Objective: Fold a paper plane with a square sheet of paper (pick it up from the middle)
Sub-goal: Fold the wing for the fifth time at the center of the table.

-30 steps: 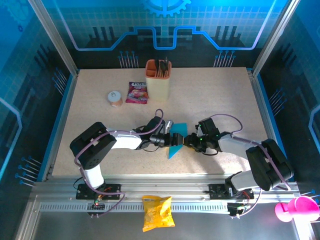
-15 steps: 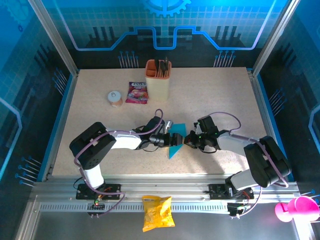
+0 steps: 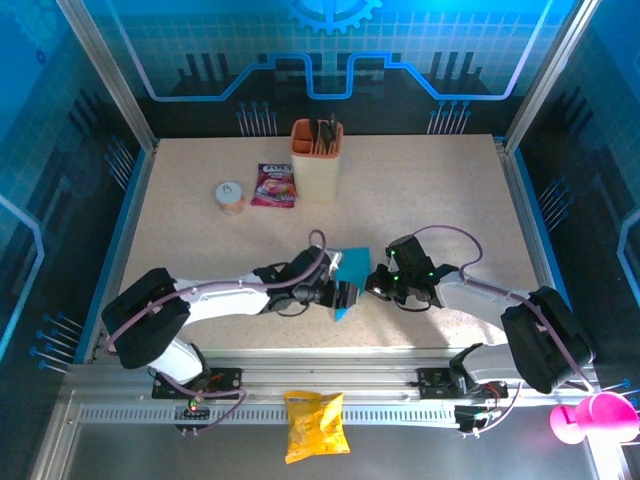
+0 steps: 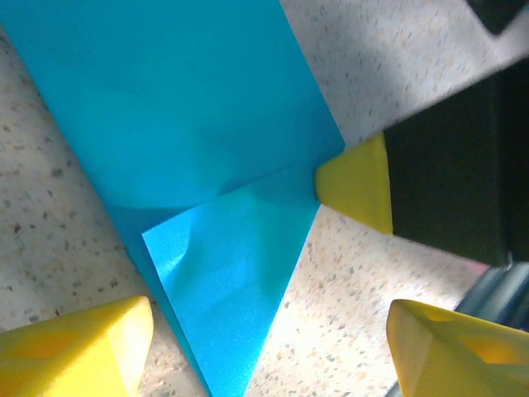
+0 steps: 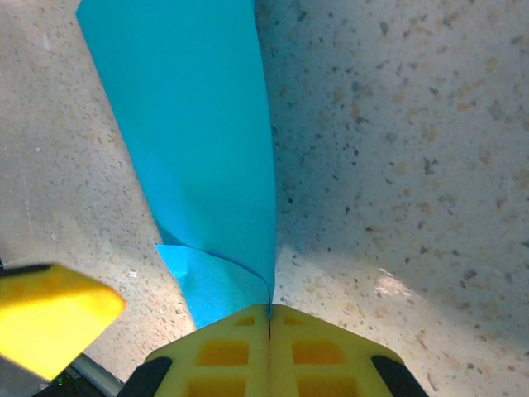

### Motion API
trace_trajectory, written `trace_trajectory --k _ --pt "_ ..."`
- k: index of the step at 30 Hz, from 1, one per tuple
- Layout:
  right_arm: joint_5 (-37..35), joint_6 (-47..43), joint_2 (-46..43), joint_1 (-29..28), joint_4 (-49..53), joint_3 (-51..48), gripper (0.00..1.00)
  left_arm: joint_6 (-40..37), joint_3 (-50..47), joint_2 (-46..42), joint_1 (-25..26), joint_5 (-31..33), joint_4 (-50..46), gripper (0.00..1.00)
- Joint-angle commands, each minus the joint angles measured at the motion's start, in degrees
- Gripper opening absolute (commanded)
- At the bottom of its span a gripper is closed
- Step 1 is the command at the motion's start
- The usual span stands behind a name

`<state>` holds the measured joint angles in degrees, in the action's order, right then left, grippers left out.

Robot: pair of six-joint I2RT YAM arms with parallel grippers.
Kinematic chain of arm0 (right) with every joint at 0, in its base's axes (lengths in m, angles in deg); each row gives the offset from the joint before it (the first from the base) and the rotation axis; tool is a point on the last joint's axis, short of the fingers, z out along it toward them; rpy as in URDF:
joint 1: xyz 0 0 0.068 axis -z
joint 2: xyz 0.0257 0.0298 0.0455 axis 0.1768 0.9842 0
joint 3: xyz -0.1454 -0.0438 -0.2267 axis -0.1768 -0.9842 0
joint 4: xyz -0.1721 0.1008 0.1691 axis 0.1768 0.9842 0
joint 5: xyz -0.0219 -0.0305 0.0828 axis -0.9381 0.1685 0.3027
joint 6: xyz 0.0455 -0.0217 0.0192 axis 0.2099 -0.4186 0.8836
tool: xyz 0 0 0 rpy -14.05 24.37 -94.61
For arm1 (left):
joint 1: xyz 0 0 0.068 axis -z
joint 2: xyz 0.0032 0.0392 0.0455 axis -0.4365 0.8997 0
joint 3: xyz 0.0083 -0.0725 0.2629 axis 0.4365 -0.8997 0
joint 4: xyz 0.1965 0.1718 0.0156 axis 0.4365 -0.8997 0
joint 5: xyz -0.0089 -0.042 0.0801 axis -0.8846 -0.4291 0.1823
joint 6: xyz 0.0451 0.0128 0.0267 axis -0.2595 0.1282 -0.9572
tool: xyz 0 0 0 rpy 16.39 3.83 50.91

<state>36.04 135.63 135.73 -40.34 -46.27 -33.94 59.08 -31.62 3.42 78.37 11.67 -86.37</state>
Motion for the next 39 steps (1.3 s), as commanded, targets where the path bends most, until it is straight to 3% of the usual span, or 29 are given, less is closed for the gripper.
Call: trace_trajectory --k 1,10,28,34,39 --pt "-3.0 2.8 -0.3 -1.5 3.0 0.5 0.0 -5.4 -2.2 -0.4 4.7 13.6 -3.6 0.75" --pt "-4.0 3.5 0.6 -3.1 3.9 1.7 0.0 -11.1 -1.4 4.1 13.2 26.5 2.4 0.74" --pt "-3.4 4.2 0.1 -3.8 4.5 2.6 0.0 -16.2 0.8 10.2 14.4 30.5 5.6 0.64" --pt "-3.2 4.4 0.0 -4.0 4.4 2.1 0.0 -16.9 1.0 11.2 14.4 30.6 5.6 0.49" --pt "-3.3 4.4 -0.2 -4.0 4.5 2.2 0.0 -17.2 0.6 11.5 14.4 31.1 5.5 0.45"
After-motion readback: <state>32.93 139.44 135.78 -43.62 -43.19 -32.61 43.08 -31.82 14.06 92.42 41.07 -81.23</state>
